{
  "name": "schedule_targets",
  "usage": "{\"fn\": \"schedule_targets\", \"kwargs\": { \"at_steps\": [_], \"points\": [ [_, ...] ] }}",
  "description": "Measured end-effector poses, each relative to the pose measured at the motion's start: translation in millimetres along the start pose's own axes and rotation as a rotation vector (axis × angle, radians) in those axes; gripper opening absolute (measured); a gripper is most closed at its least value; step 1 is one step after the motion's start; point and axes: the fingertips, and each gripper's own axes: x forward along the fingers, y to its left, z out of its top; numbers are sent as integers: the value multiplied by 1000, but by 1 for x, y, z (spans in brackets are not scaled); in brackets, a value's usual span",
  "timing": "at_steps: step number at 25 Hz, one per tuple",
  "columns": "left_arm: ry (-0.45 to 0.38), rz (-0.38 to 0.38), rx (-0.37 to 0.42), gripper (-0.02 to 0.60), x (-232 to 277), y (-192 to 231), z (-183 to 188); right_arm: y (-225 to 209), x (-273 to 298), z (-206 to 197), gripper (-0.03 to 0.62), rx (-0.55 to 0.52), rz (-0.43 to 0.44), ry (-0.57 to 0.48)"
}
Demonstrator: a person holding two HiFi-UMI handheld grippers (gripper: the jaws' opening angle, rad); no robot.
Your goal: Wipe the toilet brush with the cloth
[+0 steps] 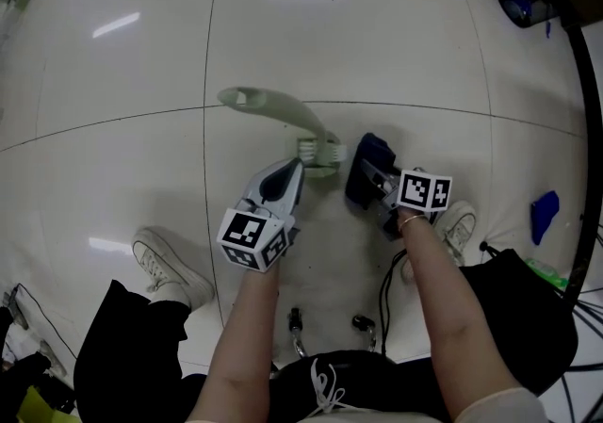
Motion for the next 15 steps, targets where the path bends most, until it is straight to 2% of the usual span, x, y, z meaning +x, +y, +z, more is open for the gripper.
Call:
{"fn": "schedule_targets", "kwargs": {
  "at_steps": [3,6,10,15],
  "points": [
    [-22,1,-4,6,1,3,10,10,-5,53,64,-126,-37,-88],
    [-15,0,-7,6,3,2,8,41,-1,97,64,-267,1,-142],
    [4,3,-10,6,5,2,0,115,22,129,64,-386,196,-135],
    [7,-2,-19,6,9,-1,-3,184,61,122,64,-469,411,0]
  ]
}}
